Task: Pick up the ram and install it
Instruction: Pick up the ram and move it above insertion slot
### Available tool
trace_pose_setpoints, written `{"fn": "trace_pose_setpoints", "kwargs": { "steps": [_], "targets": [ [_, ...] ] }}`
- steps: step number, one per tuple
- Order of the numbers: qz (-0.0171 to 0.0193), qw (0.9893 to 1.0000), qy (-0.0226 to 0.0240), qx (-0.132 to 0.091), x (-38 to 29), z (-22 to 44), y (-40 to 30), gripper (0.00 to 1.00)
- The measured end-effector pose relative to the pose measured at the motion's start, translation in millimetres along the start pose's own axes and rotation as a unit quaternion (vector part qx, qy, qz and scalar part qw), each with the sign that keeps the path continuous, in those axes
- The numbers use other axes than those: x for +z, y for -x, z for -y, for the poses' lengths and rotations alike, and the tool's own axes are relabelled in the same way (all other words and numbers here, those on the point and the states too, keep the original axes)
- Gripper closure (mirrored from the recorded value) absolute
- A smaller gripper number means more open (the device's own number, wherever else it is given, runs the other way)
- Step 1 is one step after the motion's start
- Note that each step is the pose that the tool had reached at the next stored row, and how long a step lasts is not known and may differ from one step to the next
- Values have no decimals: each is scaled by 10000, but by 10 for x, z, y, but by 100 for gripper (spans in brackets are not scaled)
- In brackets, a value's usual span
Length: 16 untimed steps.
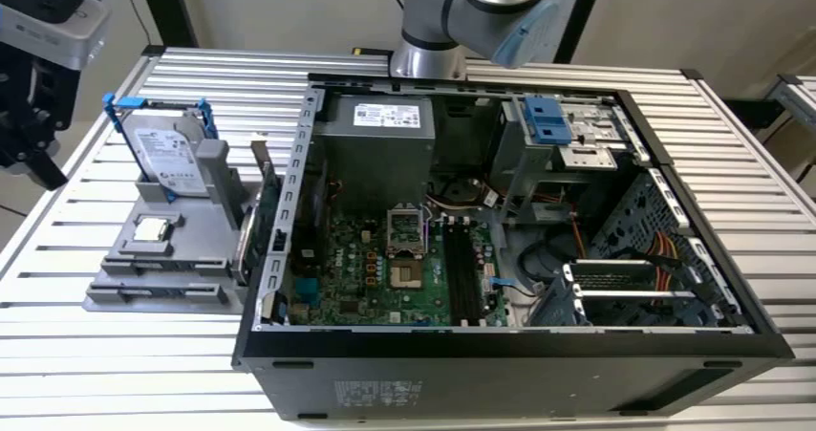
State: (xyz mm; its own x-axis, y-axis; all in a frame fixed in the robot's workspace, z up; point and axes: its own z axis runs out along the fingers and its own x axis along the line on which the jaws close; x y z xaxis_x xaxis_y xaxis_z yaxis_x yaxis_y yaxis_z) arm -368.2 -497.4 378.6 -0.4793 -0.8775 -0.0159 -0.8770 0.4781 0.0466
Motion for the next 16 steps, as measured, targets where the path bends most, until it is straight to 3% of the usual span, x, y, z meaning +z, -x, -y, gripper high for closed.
{"fn": "trace_pose_setpoints", "kwargs": {
  "steps": [7,16],
  "targets": [
    [-16,9994,5,-351,0,8,4,100],
    [-20,9987,-1,-513,-1,4,9,100]
  ]
}}
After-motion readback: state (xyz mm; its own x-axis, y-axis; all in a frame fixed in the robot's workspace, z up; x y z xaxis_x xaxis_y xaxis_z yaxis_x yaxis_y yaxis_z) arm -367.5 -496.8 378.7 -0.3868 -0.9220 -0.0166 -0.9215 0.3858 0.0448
